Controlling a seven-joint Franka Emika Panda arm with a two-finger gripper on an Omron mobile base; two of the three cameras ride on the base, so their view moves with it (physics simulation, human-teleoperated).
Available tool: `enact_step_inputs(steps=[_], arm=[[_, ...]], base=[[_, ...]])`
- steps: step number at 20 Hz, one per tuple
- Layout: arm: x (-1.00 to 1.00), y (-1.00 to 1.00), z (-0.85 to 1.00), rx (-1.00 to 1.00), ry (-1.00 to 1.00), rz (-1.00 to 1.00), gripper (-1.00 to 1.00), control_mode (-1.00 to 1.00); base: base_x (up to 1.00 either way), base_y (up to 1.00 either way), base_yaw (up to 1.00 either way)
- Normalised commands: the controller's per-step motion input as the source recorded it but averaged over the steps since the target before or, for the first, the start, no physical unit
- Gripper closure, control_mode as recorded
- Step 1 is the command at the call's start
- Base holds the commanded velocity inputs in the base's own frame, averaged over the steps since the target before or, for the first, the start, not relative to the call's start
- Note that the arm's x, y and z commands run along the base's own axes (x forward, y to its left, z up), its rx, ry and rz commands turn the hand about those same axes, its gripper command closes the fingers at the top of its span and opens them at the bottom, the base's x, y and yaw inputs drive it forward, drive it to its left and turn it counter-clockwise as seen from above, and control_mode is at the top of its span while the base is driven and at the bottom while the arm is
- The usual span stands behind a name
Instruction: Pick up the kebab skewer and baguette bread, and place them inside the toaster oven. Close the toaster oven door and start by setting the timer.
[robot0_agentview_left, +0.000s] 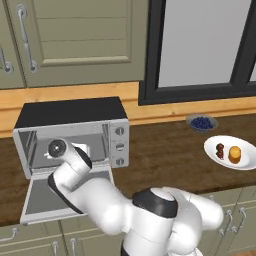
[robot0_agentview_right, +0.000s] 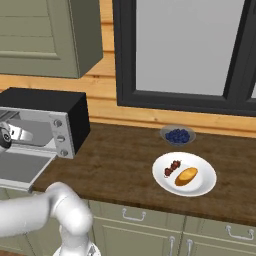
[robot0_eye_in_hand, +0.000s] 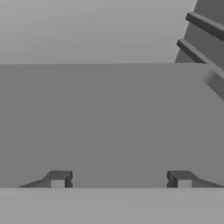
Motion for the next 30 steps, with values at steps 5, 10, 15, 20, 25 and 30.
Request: enact_step_inputs(steps=[5, 10, 15, 20, 25, 30], arm=[[-0.93, 0.0, -0.59, -0.03, 0.28, 0.0, -1.0, -1.0], [-0.97, 0.0, -0.53, -0.02, 0.31, 0.0, -1.0, -1.0], [-0.66, -0.06, 0.37, 0.0, 0.12, 0.0, -1.0, -1.0], [-0.95, -0.43, 0.89, 0.0, 0.0, 0.0, -1.0, -1.0], [-0.75, -1.0, 0.32, 0.02, 0.0, 0.0, -1.0, -1.0], [-0.4, -1.0, 0.24, 0.0, 0.05, -0.01, -1.0, -1.0]], base=[[0.0, 0.0, 0.0], [0.0, 0.0, 0.0], [0.0, 0.0, 0.0], [0.0, 0.0, 0.0], [0.0, 0.0, 0.0], [0.0, 0.0, 0.0]])
